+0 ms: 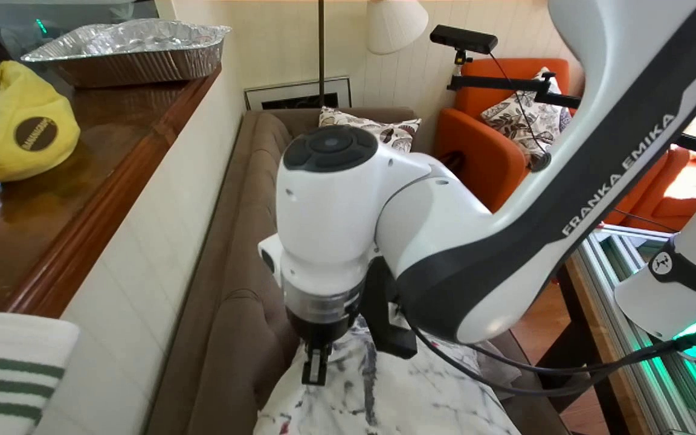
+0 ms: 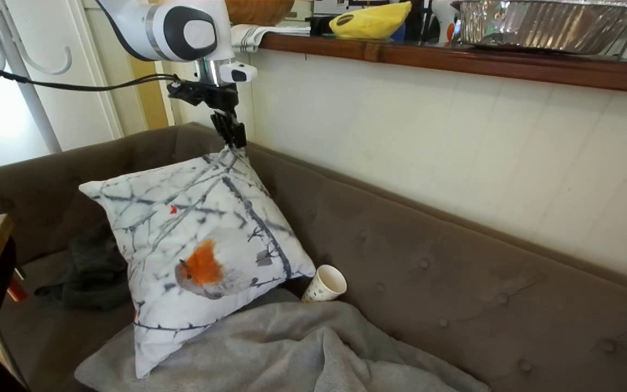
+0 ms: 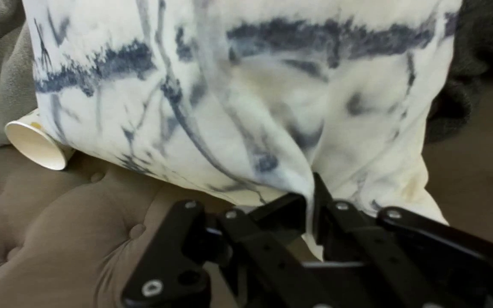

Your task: Move the white pillow to the right

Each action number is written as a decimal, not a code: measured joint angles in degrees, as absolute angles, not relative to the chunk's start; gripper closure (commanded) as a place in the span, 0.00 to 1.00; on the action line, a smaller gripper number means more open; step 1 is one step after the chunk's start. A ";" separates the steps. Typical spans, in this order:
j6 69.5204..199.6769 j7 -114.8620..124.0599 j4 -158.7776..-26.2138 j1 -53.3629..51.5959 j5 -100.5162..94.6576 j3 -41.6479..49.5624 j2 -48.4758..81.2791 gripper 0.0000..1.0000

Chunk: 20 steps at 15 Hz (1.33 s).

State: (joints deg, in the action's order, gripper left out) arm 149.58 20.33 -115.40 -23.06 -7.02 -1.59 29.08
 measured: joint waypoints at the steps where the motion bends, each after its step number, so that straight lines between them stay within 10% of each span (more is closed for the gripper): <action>1: 151.31 21.21 -117.49 -22.44 -7.02 -0.66 27.17 0.99; 20: 160.35 33.85 -146.43 -8.25 -7.52 4.40 -1.99 0.99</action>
State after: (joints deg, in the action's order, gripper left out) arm 160.35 33.85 -146.43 -8.25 -7.52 4.40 -1.99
